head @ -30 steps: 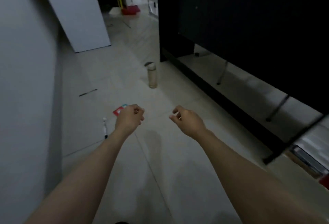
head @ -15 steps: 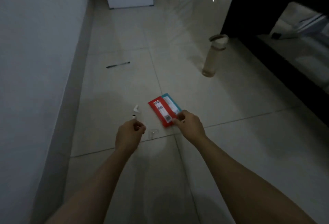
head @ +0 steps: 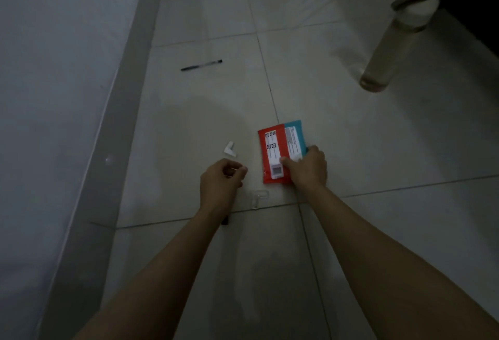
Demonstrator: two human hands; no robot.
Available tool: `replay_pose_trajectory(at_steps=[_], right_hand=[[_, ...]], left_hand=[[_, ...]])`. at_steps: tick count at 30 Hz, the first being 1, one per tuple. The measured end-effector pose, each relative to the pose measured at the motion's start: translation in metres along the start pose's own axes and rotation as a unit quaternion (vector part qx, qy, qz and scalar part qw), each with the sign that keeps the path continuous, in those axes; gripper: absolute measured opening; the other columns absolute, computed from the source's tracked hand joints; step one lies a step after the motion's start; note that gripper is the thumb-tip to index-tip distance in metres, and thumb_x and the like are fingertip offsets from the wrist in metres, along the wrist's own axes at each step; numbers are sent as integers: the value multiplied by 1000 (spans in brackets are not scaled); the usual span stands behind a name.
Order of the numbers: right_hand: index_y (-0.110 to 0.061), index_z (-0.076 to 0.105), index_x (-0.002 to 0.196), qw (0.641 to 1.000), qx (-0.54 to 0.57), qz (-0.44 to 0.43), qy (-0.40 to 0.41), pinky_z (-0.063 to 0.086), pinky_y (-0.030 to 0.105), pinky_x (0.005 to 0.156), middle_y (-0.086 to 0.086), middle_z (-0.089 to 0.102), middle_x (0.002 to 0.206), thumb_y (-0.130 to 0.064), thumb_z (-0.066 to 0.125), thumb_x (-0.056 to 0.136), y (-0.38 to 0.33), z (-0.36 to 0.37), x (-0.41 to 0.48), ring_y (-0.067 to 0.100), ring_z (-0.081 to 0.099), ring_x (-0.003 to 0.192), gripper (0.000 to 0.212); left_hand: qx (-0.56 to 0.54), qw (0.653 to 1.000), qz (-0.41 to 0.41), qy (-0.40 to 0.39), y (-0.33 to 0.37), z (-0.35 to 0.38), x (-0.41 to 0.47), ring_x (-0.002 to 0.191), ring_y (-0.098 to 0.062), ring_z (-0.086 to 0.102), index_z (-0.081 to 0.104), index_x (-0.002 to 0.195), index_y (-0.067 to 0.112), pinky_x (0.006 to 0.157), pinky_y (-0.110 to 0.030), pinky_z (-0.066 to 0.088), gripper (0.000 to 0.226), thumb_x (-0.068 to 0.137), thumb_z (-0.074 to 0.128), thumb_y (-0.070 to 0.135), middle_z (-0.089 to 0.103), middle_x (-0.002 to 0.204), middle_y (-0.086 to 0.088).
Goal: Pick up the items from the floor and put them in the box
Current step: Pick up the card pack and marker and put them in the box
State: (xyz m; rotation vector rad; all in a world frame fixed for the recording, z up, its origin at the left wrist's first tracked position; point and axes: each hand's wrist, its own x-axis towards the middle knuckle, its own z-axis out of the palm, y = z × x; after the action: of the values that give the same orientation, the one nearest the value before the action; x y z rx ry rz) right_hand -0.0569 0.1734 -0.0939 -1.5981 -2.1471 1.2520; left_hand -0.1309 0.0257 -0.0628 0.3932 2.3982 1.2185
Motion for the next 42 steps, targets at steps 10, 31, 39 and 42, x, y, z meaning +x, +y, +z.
replay_pose_trajectory(at_steps=[10,31,39,42], right_hand=[[-8,54,110,945,250,-54,-203,55,19,58,11,63,111,-17,63,88,-56,0,-44,15,65,78,26],[0,58,111,961,-211,-128,-121,47,34,82,19,62,115,-28,59,89,-37,91,-100,33,61,105,35],[-9,62,81,964,141,-27,-224,44,26,58,10,67,84,-20,65,87,-50,2,-117,19,61,70,12],[-5,62,94,960,146,-57,-233,42,18,47,4,67,78,-17,60,91,-60,-72,-135,15,59,62,13]], left_hand=[[-226,964,-139,-5,15,-41,-6,99,-21,64,50,128,7,79,-31,56,60,83,63,43,64,116,-9],[-321,910,-227,130,-89,-120,-34,74,-19,64,57,121,8,67,-35,54,34,90,59,20,66,106,-14],[-331,919,-186,111,-34,-117,-68,80,-24,67,62,97,16,81,-47,56,10,89,60,22,67,111,-16],[-333,926,-158,84,21,-114,-97,89,-31,67,61,109,11,86,-51,54,24,89,60,24,68,110,-16]])
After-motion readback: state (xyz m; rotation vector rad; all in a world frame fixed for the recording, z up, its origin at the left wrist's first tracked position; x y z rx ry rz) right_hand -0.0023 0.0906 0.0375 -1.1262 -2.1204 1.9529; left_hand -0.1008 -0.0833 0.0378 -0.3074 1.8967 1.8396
